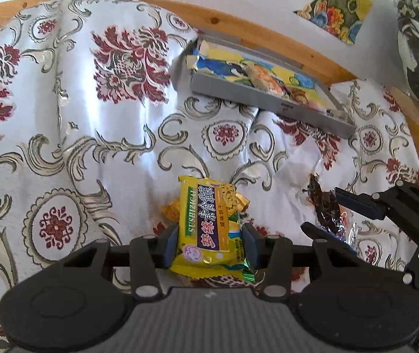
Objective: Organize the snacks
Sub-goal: 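Lift the wafer pack with the left tool while the right grasps the vacuum-packed meat snack, then carry the wafer pack and meat snack over the grey tray with both tools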
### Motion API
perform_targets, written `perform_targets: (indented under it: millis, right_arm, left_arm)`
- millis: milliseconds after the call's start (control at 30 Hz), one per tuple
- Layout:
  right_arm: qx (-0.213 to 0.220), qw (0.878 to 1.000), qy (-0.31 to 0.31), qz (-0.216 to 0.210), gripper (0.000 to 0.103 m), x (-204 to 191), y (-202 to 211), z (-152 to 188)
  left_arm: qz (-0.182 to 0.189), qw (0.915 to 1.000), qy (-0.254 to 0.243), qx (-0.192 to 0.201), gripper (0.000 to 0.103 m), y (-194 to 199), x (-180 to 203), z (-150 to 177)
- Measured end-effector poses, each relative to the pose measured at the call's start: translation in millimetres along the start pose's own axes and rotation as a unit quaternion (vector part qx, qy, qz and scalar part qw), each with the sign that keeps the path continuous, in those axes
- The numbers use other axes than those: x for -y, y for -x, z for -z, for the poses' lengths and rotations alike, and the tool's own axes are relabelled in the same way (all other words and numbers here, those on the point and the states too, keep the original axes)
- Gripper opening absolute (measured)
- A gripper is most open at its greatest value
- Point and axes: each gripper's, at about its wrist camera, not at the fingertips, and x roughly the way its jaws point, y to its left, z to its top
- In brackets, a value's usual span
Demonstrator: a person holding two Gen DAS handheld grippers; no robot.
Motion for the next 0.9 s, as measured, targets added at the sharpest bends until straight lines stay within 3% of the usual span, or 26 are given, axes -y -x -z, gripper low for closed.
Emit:
perform_targets:
  millis: [700, 900]
  right_arm:
    - [0.063, 0.994, 0.067, 0.058, 0.039, 24.9, 6.2, -10.2]
    - [0.091, 0.991, 0.073, 0.062, 0.039, 43.8, -3.2, -11.8]
  left_arm:
    - [0.02, 0.9968, 0.038, 0.067, 0.049, 11.6, -6.9, -15.1]
    - [0.005, 0.9962, 0.039, 0.077, 0.049, 6.2, 0.5, -40.4]
